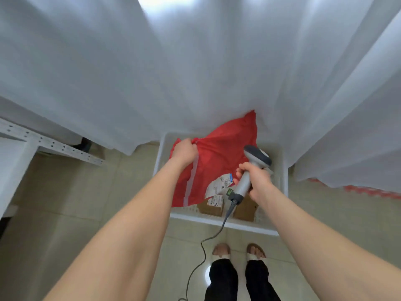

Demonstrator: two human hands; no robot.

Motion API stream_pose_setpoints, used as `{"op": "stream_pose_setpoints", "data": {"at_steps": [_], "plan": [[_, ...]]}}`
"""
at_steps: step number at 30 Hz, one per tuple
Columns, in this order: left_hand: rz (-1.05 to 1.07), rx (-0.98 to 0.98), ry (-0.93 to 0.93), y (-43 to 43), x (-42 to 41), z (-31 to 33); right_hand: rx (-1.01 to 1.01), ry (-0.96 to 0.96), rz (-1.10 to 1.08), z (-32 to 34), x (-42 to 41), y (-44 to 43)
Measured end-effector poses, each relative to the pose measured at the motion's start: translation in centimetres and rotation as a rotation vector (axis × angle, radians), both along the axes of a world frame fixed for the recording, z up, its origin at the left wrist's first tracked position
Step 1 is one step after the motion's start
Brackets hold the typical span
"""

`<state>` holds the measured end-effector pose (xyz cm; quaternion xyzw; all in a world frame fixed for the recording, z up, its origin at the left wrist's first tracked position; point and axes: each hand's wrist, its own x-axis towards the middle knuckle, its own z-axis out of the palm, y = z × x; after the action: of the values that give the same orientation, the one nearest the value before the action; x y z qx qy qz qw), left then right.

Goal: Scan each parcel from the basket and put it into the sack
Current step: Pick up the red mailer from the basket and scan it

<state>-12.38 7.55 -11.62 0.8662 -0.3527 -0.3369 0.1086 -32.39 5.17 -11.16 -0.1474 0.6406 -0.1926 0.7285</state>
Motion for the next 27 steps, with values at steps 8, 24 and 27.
{"op": "stream_pose_setpoints", "data": {"at_steps": [8, 24, 27], "plan": [[0.186, -0.075, 0.146, 0.7, -0.1, 10.6, -0.028, -0.015, -0.050, 9.7, -0.6, 0.8], [0.737, -0.626, 0.717, 11.7, -5.8, 32.1, -0.143, -0.139, -0.001, 21.0, -8.2, 8.1], [0.732, -0.678, 0.771, 13.9, -6.4, 35.5, -0.158, -0.242, -0.030, 25.3, -8.2, 9.3]]}}
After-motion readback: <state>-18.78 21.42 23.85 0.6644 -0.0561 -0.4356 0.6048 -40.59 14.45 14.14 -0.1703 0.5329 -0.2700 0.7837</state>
